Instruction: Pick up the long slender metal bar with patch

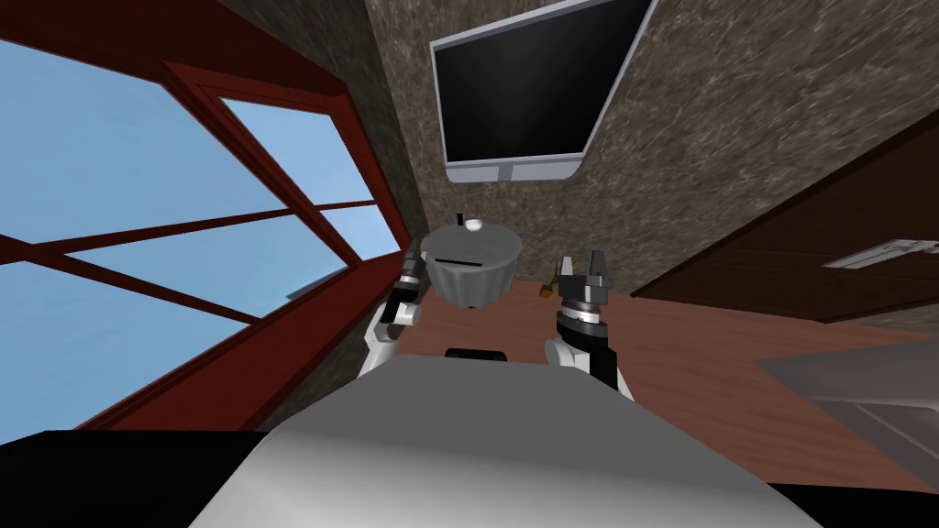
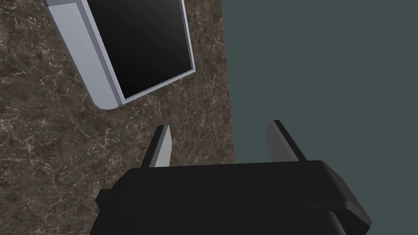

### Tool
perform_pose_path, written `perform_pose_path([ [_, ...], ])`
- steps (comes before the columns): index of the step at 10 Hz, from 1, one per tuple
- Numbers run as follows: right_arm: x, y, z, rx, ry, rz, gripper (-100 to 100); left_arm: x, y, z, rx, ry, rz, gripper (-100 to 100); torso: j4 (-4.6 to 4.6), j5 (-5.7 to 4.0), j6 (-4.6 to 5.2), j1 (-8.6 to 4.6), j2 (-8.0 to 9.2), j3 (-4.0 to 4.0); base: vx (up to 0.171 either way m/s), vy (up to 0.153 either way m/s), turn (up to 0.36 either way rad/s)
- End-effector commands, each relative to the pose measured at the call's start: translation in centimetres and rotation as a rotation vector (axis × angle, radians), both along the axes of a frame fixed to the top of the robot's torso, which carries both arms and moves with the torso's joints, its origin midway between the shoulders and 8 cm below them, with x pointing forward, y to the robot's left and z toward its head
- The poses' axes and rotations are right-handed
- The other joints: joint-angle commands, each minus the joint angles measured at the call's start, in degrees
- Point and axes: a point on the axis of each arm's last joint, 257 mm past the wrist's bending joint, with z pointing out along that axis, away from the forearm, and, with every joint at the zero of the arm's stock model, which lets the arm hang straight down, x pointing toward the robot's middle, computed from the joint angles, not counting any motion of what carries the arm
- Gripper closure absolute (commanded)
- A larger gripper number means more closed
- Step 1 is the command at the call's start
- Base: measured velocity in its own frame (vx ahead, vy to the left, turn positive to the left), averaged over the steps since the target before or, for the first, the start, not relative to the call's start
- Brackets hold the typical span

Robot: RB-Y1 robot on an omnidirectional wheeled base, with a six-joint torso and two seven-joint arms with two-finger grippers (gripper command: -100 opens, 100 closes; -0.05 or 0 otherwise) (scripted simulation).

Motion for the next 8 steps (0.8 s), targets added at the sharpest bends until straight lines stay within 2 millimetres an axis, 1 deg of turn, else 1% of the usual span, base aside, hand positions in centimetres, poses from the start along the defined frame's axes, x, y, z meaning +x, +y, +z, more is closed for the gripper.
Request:
perform_pose_path([
  [1,0.0,0.0,0.0,0.0,0.0,0.0,0,1.1,-0.2,0.1,-0.003,0.017,-0.01,-100,0.0,0.0,0.0,0.0,0.0,0.0,-0.068,0.011,-0.039],
  [2,0.0,0.0,0.0,0.0,0.0,0.0,0,2.5,-0.2,-0.8,-0.008,0.06,-0.018,-100,0.01,0.0,-0.01,0.0,-0.01,0.0,-0.075,0.015,-0.075],
  [3,0.0,0.0,0.0,0.0,0.0,0.0,0,2.9,-0.5,-0.1,-0.008,0.054,-0.023,-100,0.0,0.0,0.0,0.02,0.01,0.01,-0.061,0.014,-0.035],
  [4,0.0,0.0,0.0,0.0,0.0,0.0,0,4.2,-0.4,-1.3,-0.014,0.1,-0.028,-100,0.0,0.0,-0.01,0.01,-0.03,-0.01,-0.064,0.019,-0.054],
  [5,0.0,0.0,0.0,0.0,0.0,0.0,0,4.8,-0.8,-0.4,-0.013,0.094,-0.035,-100,-0.01,0.01,0.0,0.03,-0.03,-0.02,-0.061,0.016,-0.037],
  [6,0.0,0.0,0.0,0.0,0.0,0.0,0,6.2,-0.8,-1.1,-0.02,0.13,-0.042,-100,0.0,0.0,-0.01,0.01,-0.05,-0.02,-0.069,-0.004,-0.074],
  [7,0.0,0.0,0.0,0.0,0.0,0.0,0,6.7,-1.2,-0.4,-0.019,0.129,-0.046,-100,0.0,-0.01,0.0,-0.05,-0.03,-0.01,-0.064,0.006,-0.027],
  [8,0.0,0.0,0.0,0.0,0.0,0.0,0,6.8,-1.2,-0.6,-0.019,0.138,-0.045,-100,0.0,-0.01,-0.02,-0.03,-0.03,-0.01,-0.03,0.011,0.007],
])
